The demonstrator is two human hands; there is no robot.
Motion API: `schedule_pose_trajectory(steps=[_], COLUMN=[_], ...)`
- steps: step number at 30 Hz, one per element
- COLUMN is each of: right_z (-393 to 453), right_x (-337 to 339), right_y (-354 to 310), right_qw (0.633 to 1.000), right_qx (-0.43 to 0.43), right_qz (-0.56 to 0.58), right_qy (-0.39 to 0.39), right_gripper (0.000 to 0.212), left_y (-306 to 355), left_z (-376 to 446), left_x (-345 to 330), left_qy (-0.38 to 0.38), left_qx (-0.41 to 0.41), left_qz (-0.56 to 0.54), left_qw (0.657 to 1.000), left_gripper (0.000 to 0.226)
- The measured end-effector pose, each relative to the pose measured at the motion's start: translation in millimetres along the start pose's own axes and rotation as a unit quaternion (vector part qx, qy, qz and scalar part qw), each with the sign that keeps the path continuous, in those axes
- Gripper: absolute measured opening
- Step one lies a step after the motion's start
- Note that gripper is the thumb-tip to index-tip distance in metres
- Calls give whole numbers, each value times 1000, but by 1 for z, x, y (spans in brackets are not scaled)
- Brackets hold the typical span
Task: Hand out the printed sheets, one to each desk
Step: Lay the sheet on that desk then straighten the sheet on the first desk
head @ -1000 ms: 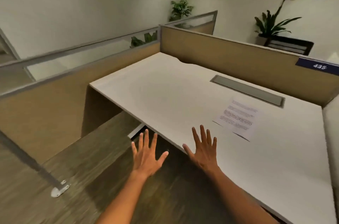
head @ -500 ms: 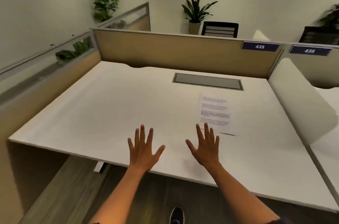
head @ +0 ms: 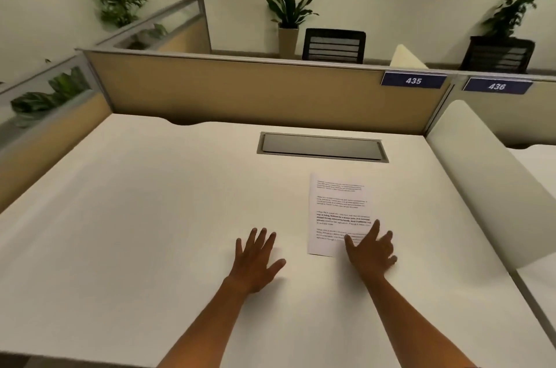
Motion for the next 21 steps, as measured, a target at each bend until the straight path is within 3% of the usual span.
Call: schedule_pose_trajectory(steps=[4, 10, 15, 19, 21], right_z=[17, 27, 30, 23, 23], right_x=[1, 3, 1, 2, 5], right_y=[5, 3, -9, -9, -5], right_qw=[999, 999, 979, 922, 906], right_qx=[-44, -32, -33, -108, -139], right_qz=[-21, 11, 197, 367, 393], right_qy=[2, 13, 27, 66, 77], right_gripper=[108, 112, 105, 95, 82], left_y=[15, 25, 34, 36, 35], left_z=[24, 55, 66, 77, 81], left_x=[-6, -8, -12, -4, 0], left_qy=[-33, -68, -87, -90, -92], left_qx=[-40, -88, -128, -157, -165], left_qz=[2, 19, 17, 21, 16], left_qw=[999, 994, 988, 983, 982], left_gripper=[72, 73, 73, 71, 70])
Point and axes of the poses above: each hand's wrist, its own z-axis towards the middle knuckle, its own x-axis out of the back of the hand, y = z × x, the point moved 6 cm from there along z, towards the middle knuckle, and after that the axes turned 3 degrees about -y, right-handed, at the moved point
